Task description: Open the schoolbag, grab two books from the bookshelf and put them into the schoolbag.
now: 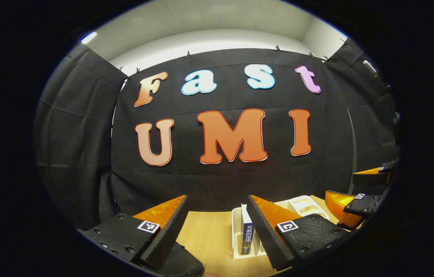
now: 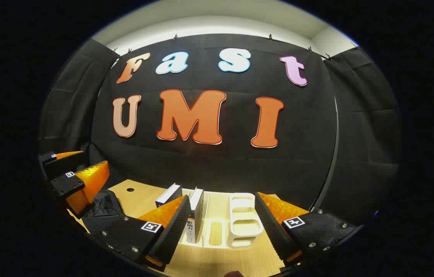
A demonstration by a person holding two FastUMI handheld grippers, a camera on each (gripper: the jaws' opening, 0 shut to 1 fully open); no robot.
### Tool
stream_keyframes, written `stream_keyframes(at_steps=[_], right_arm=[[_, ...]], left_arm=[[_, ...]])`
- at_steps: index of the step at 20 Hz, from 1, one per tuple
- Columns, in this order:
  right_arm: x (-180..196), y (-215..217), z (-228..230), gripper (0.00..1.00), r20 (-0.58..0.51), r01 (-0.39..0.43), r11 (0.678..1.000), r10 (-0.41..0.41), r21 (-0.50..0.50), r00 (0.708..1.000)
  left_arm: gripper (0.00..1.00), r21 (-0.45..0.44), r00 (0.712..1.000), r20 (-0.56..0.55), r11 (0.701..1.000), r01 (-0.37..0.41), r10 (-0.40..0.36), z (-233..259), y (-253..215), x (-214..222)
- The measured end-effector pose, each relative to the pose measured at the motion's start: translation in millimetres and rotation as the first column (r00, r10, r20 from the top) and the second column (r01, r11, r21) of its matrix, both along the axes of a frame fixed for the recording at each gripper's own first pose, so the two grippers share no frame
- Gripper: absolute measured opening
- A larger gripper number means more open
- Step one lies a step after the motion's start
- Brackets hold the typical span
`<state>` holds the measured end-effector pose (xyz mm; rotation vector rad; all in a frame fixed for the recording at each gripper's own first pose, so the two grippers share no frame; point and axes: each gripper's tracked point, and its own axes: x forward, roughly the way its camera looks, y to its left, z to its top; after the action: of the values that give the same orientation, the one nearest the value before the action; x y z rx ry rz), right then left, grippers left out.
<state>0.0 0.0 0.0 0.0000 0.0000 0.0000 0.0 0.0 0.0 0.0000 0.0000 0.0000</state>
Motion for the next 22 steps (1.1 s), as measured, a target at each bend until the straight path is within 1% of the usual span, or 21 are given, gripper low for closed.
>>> stream_keyframes(at_steps=[2,3,4,6,12,13,15,16,17,19,20,21,22], right_arm=[[-0.8,4.9,-1.7,0.98,-0.005,-0.006,1.000,0.006,-0.001,1.000],[-1.8,6.8,-1.1,0.98,-0.006,-0.010,1.000,0.010,-0.001,1.000],[-2.5,8.7,-0.7,0.98,-0.004,-0.011,1.000,0.011,-0.002,1.000],[-3.1,10.3,2.1,0.98,0.002,-0.010,1.000,0.010,-0.007,1.000],[-3.9,10.6,-0.7,0.98,0.002,-0.013,1.000,0.013,-0.009,1.000],[-3.2,10.5,-1.6,0.98,-0.002,-0.015,1.000,0.015,-0.011,1.000],[-2.4,9.7,-3.8,0.98,-0.009,-0.016,1.000,0.016,-0.011,1.000],[-3.0,8.0,-4.4,0.98,-0.007,-0.012,1.000,0.012,-0.010,1.000],[-1.6,6.7,-3.8,0.98,-0.006,-0.009,1.000,0.009,-0.009,1.000],[0.8,8.0,-4.4,0.98,-0.009,-0.017,1.000,0.017,-0.004,1.000],[1.2,9.4,-6.6,0.98,-0.016,-0.025,1.000,0.025,-0.004,1.000],[1.1,11.5,-9.0,0.98,-0.023,-0.031,1.000,0.031,-0.002,0.999],[0.3,12.3,-9.5,0.98,-0.026,-0.036,0.999,0.036,-0.001,0.999]], left_arm=[[0.96,0.011,1.000,0.001,1.000,0.005,-0.005,2.8,-0.3,-3.5],[0.94,0.013,1.000,0.001,1.000,0.007,-0.007,2.1,0.4,-6.5],[0.96,0.015,1.000,0.003,1.000,0.006,-0.006,2.1,-0.2,-6.1],[0.97,0.017,1.000,0.009,1.000,0.001,-0.001,1.7,2.9,-9.1],[0.97,0.016,1.000,0.004,1.000,-0.011,0.011,-3.3,2.5,-13.6],[0.95,0.017,1.000,0.003,1.000,-0.013,0.013,-2.6,1.3,-14.5],[0.95,0.019,1.000,0.003,1.000,-0.017,0.017,-2.5,-0.6,-16.2],[0.97,0.022,1.000,0.005,1.000,-0.020,0.020,-3.2,-1.5,-18.0],[0.95,0.026,1.000,0.012,0.999,-0.023,0.023,-1.0,-1.5,-19.3],[0.95,0.029,0.999,0.021,0.999,-0.031,0.031,2.7,-0.8,-21.2],[0.97,0.029,0.999,0.022,0.999,-0.036,0.035,2.8,-1.8,-21.5],[0.97,0.030,0.999,0.020,0.999,-0.037,0.036,0.2,-2.0,-21.8],[0.95,0.033,0.999,0.018,0.999,-0.041,0.040,-0.2,-2.0,-22.9]])
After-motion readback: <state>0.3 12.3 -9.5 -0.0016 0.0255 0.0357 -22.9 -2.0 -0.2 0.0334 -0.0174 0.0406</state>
